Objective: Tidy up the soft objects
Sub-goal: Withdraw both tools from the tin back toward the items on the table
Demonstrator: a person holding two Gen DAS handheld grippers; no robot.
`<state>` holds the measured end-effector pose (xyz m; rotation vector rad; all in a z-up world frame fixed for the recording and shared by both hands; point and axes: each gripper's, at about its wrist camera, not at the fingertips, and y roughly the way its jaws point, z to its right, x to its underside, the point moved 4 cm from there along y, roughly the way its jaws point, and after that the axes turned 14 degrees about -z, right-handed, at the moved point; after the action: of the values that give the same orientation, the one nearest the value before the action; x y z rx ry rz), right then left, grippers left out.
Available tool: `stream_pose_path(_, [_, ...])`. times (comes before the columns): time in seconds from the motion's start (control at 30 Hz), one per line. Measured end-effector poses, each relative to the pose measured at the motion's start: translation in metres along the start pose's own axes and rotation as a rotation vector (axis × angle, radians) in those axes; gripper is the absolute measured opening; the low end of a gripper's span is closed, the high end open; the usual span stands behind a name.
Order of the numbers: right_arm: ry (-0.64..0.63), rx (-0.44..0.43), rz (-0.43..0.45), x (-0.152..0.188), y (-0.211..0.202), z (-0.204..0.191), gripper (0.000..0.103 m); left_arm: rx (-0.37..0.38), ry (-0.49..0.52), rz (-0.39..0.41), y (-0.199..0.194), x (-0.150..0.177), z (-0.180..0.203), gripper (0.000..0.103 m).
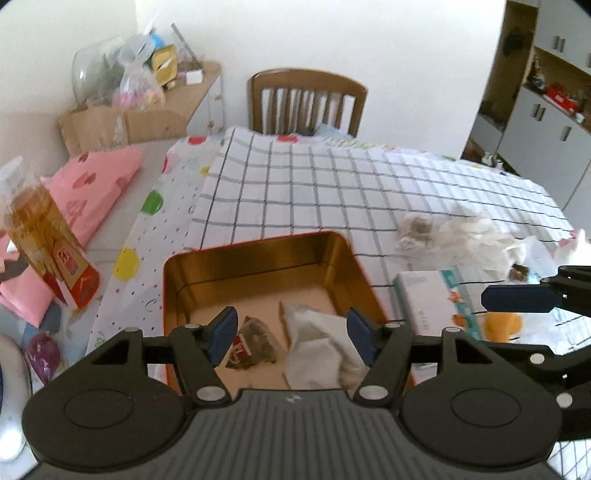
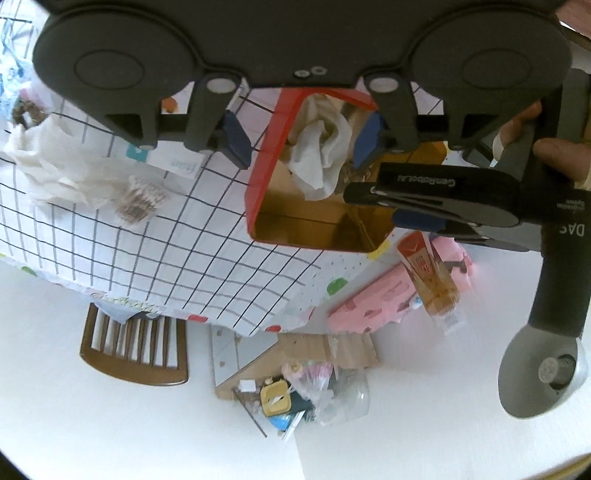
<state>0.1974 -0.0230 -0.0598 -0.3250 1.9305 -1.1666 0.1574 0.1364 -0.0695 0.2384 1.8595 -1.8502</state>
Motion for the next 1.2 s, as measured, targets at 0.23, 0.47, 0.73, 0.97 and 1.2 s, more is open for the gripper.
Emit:
stream_pose_path(0.23, [0.025, 0.013, 0.064, 0.014, -0.036, 0.008, 0.068, 0.021, 0.071, 0.077, -0.031, 0.004, 0.029, 0.078])
stream_pose_path(0.47, [0.04, 0.045, 0.125, 0.035, -0.07, 0.017, 0.079, 0.062, 0.116, 0.118, -0.051, 0.01, 0.057, 0.078])
stream_pose_path(0.73, [0.05, 0.104, 0.184, 0.065, -0.103, 0.027, 0.088, 0.096, 0.175, 0.147, -0.064, 0.016, 0.089, 0.085])
stream_pose_path(0.97, [0.074, 0.153, 0.194, 0.093, -0.116, 0.04, 0.091, 0.14, 0.194, 0.139, -0.064, 0.02, 0.112, 0.092])
stream_pose_path(1.2, [0.125, 0.186, 0.186, 0.12, -0.121, 0.059, 0.091, 0.184, 0.195, 0.143, -0.06, 0.023, 0.131, 0.101])
